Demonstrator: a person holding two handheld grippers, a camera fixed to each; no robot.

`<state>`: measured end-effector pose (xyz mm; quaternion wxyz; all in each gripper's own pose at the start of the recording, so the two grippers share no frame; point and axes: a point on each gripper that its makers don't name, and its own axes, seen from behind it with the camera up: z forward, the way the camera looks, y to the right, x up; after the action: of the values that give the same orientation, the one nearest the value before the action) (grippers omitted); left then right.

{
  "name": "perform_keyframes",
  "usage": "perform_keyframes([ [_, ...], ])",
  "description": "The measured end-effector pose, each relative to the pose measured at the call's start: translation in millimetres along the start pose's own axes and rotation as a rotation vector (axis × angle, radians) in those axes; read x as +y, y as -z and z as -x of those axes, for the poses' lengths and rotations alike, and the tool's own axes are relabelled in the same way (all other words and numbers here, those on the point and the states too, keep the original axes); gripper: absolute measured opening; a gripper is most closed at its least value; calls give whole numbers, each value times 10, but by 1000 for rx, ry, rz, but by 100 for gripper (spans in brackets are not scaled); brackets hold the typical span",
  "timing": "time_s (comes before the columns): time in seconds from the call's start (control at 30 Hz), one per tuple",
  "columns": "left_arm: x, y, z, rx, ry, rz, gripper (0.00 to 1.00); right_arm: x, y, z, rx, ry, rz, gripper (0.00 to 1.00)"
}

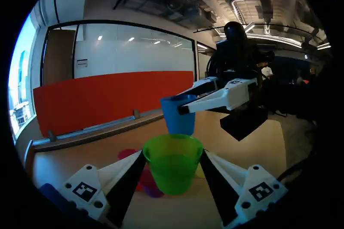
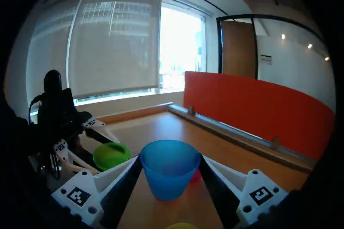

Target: Pour water

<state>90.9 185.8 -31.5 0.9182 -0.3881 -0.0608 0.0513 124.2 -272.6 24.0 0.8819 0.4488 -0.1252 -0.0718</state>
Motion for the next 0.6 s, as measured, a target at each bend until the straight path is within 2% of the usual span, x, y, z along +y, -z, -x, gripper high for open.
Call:
perform_keyframes([
  [0.6,115,-70,404,-120,-25,44,87,-48,128,482,-82,55,-12,94],
])
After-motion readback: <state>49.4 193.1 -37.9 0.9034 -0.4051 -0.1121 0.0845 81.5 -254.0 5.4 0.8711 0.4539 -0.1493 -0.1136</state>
